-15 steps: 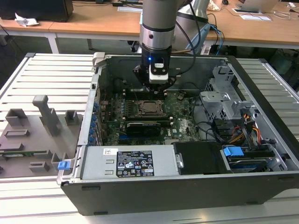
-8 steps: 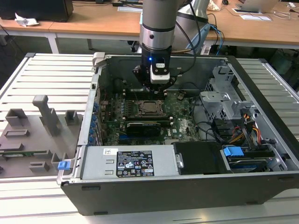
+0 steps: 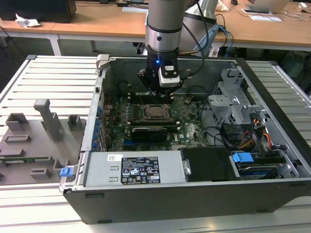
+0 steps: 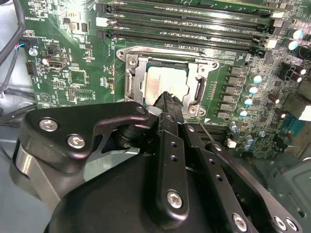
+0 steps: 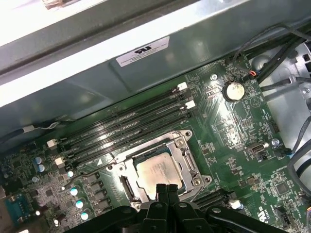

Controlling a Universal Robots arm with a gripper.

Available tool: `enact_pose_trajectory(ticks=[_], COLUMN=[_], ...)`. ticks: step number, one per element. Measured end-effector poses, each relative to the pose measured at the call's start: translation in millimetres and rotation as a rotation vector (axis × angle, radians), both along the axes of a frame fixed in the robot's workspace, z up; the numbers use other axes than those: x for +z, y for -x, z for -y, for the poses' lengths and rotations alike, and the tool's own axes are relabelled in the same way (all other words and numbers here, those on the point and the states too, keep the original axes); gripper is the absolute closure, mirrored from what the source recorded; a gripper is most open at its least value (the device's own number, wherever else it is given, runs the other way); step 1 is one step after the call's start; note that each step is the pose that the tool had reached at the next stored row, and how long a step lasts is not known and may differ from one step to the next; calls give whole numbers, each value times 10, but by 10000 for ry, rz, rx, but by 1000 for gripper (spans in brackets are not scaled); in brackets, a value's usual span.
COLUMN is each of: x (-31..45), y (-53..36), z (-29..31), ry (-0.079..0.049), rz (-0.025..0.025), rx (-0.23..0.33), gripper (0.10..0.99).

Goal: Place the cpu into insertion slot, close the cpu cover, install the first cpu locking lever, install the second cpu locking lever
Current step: 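Install the first cpu locking lever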

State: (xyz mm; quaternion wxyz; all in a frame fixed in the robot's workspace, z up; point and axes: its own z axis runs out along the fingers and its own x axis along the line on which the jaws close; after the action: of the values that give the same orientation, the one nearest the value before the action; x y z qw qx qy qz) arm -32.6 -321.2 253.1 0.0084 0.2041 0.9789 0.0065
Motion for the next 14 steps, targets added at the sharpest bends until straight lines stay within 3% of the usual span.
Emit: enact_pose_trajectory(ticks=[14], x=[-2], y=[0], z=[0], ry=[0], rz=[0], rx=[758], gripper=[980])
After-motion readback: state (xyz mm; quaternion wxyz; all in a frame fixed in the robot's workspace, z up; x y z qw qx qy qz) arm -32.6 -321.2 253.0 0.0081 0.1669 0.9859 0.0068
